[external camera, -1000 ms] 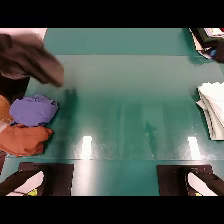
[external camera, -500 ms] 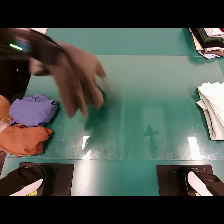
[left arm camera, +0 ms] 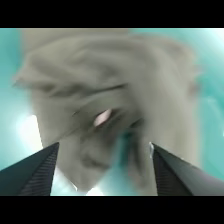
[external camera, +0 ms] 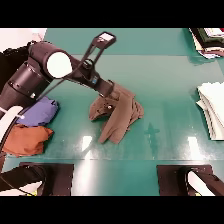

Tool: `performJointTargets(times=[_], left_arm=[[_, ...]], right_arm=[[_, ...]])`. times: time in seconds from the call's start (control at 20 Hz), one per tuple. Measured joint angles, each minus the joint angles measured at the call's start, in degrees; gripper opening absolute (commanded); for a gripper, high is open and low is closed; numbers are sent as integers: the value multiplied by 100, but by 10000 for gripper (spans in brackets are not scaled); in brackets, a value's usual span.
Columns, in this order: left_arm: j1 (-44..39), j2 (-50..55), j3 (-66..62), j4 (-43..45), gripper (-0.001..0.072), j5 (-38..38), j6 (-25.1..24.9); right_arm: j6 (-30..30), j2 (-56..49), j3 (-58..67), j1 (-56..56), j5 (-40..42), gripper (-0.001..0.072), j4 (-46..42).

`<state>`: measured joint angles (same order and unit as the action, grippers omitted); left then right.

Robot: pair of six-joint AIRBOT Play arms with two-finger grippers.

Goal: Fold the shirts.

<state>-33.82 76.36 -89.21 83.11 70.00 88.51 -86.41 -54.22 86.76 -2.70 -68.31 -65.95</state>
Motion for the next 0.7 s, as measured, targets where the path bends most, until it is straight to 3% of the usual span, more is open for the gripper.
performJointTargets(times=[0.2,0.45,0.7], left_arm=[[831,50,778,-227,664,131,70],[1596,157,2312,-1091,664,-748,66],[1895,575,2868,-2059,663,-1488,-188]], right_arm=[[2,-116,0,0,-129,14,2],[4,-168,0,-2,-199,14,2],[4,-177,0,-2,-267,14,2]])
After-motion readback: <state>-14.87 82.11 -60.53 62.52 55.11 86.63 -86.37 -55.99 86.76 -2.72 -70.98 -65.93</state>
